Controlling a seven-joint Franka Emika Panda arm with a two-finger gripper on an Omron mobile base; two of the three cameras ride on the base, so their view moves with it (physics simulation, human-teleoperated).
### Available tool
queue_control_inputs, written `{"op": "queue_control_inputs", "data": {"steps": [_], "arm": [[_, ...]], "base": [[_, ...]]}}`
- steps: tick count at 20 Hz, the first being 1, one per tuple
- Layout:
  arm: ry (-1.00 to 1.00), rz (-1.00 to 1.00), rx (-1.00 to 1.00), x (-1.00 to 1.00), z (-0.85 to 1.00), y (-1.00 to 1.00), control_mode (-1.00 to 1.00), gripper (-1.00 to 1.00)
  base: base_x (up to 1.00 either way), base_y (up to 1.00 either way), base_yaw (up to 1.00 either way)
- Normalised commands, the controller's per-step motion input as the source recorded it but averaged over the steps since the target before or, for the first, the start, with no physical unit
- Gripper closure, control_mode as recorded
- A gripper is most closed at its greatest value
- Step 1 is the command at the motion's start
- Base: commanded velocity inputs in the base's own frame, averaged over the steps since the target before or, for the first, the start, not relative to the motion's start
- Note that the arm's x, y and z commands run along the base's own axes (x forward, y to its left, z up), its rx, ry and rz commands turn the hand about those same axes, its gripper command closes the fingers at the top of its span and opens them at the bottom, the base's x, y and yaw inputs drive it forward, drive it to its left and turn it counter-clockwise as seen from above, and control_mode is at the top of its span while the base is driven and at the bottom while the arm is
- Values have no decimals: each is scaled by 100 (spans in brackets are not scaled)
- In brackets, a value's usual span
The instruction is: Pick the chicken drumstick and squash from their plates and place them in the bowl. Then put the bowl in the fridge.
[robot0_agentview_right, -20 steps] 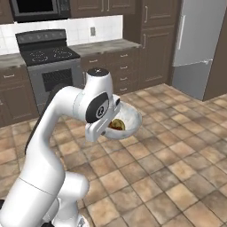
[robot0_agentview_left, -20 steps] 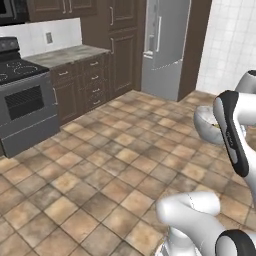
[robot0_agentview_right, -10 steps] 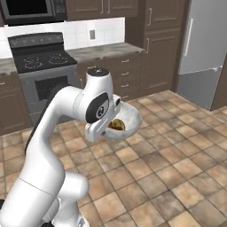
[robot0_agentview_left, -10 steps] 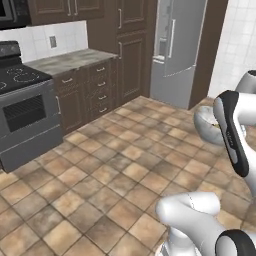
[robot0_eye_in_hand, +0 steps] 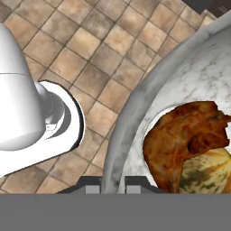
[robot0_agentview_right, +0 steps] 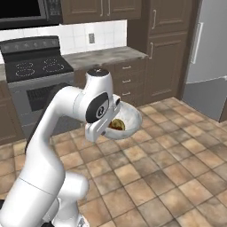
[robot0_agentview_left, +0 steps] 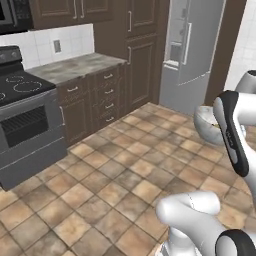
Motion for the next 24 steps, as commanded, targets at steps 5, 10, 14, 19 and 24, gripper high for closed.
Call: {"op": "queue_control_inputs", "data": {"steps": [5,10,14,19,24], "arm": [[0,0,0,0,0,0,100,100],[0,0,0,0,0,0,100,100],[0,0,0,0,0,0,100,100],[0,0,0,0,0,0,100,100],[0,0,0,0,0,0,100,100]], "base": [[94,9,0],[94,14,-1],[94,18,-2],[93,19,-7],[86,21,-19]]}}
